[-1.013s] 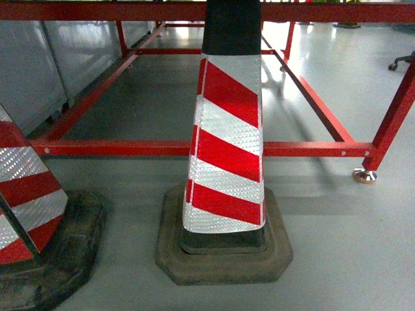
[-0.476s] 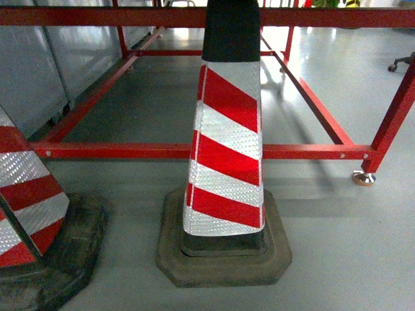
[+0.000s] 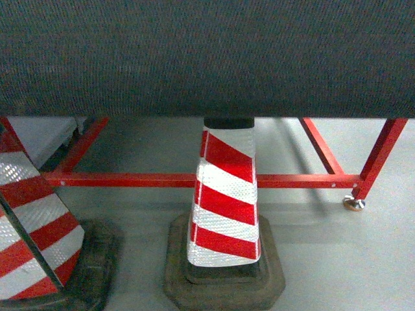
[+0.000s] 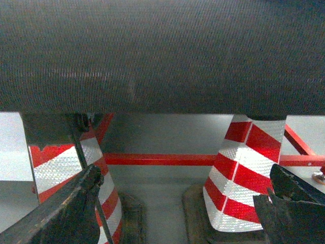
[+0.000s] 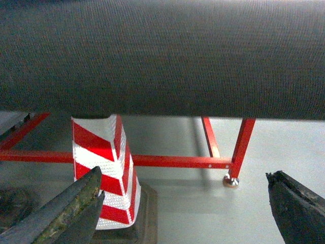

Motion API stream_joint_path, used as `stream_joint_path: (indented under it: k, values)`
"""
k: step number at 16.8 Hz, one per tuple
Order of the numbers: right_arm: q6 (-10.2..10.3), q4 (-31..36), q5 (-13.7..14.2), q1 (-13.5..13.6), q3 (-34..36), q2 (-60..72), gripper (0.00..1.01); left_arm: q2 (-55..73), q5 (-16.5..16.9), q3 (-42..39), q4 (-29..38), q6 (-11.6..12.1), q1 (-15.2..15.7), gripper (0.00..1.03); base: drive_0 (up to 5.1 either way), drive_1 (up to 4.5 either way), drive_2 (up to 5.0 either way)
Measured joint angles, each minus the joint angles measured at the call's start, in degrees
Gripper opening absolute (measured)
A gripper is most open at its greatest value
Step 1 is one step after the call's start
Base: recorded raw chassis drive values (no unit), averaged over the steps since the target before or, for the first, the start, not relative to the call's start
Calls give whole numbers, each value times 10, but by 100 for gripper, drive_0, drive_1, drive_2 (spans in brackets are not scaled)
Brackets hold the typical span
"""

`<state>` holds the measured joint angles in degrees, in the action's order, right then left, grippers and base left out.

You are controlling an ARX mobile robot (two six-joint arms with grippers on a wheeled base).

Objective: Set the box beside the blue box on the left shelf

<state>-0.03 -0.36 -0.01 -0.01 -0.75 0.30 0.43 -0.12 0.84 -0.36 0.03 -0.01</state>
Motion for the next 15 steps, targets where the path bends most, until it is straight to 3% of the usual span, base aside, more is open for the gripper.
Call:
stream_joint_path:
  k: [15]
  values:
    - [2,0,0,0,0,0,98,0,1,0,0,0,0,98,0,0,0]
